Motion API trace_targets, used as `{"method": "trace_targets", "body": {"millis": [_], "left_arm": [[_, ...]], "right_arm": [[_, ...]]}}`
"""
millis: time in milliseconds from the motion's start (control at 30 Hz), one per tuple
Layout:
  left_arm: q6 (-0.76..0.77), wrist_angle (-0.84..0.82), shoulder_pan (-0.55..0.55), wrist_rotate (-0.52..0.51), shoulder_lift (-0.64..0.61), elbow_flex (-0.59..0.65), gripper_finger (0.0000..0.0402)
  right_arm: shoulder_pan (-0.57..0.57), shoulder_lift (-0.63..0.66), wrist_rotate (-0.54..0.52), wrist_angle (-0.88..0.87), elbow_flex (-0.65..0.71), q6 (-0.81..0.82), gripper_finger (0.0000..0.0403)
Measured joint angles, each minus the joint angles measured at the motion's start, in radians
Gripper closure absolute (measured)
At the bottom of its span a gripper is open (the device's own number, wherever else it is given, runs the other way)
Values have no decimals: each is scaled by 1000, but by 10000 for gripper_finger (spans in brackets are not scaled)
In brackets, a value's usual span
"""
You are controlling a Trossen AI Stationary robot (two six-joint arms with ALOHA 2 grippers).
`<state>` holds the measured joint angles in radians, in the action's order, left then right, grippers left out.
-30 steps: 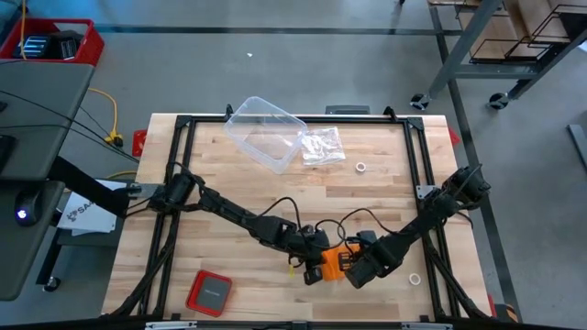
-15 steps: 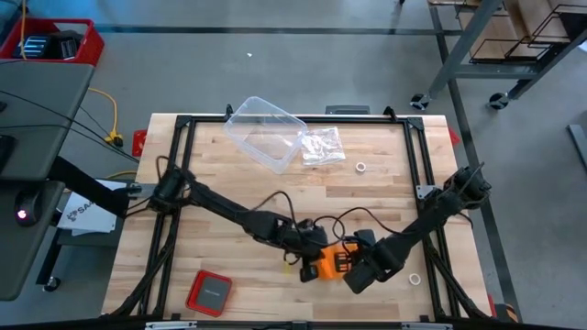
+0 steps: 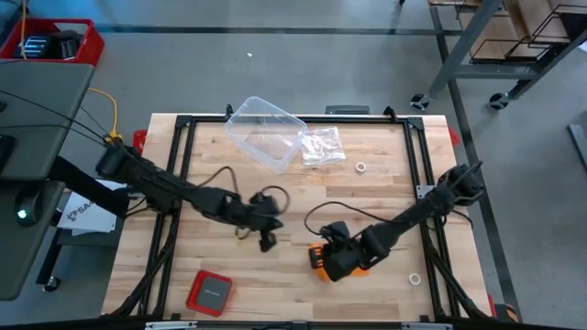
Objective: Roll bandage
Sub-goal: Roll the orange bandage
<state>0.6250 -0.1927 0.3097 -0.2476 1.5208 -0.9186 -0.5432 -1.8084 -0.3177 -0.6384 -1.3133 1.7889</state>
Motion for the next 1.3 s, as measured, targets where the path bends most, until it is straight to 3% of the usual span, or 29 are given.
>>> {"method": "trace_targets", "body": {"millis": [233, 367, 500, 767, 1000, 1200, 1300], "left_arm": [[182, -2, 48, -59, -186, 188, 402], [259, -8, 66, -76, -210, 226, 401], [280, -2, 74, -77, -203, 231, 402], [299, 11, 89, -76, -202, 231, 402], [294, 9, 93, -76, -195, 231, 401], [278, 6, 93, -76, -194, 231, 402], [260, 8, 93, -76, -194, 231, 401]], "right_arm": [[68, -76, 96, -54, -142, -223, 403], [104, -143, 215, -6, -240, -371, 403], [133, -247, 328, -69, -312, -426, 403], [150, -303, 371, -155, -322, -333, 403], [125, -296, 399, -357, -324, -296, 403], [75, -259, 372, -542, -323, -160, 403], [53, -261, 425, -631, -322, -150, 403]]}}
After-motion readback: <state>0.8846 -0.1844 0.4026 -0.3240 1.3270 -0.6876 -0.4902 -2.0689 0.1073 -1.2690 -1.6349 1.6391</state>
